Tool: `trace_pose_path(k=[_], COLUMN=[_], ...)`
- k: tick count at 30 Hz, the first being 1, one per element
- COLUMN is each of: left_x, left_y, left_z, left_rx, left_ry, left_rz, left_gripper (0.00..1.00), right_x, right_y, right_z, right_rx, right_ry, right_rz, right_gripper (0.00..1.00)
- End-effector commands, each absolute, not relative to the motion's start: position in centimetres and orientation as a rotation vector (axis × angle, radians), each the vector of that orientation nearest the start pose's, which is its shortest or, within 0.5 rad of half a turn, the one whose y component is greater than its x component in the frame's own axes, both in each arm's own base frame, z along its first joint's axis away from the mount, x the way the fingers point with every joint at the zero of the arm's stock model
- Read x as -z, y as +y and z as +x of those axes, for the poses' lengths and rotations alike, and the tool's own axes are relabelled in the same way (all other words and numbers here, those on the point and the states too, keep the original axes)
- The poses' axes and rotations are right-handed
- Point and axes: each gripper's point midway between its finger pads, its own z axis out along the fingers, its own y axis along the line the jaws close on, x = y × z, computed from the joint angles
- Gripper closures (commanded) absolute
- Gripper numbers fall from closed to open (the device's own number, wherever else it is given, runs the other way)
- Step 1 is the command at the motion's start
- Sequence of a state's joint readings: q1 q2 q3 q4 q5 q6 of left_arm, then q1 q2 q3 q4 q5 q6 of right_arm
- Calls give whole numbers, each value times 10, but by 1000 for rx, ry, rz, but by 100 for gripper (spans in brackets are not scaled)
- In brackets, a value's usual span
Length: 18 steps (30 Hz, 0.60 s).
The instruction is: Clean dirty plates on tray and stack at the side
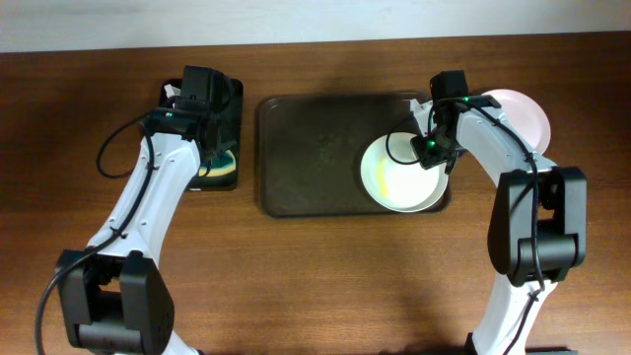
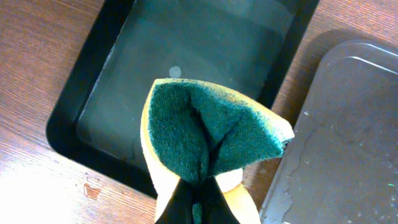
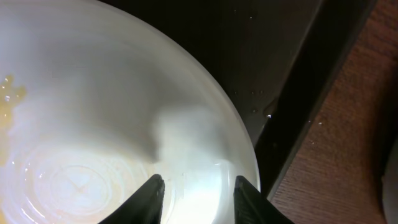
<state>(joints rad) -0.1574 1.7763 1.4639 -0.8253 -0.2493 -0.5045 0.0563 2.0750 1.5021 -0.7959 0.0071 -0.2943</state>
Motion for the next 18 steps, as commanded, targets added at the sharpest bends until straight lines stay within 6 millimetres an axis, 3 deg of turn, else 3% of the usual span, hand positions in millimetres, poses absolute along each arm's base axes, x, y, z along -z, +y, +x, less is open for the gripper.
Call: trace_pose_path(k=[1,8,11,18], left_x=[-134,-134,-134,-134], left_y=[-23,-23,-23,-23], left_z=[428,428,428,427], left_rx=[-126,-126,-126,-127], left_ry=[2601,2601,2601,2602], left_rz=[-520,-520,-520,-519], left_gripper=[100,100,100,100], right_x=[-19,-50,-42,-12], right_y=[27,28,28,27], right_z=[436,466,465,453], right_rx=[47,69,81,61], right_ry=[2896,2798,2792,2882], right_rz=[-526,-532,-643,-657], right_gripper=[55,54,54,54])
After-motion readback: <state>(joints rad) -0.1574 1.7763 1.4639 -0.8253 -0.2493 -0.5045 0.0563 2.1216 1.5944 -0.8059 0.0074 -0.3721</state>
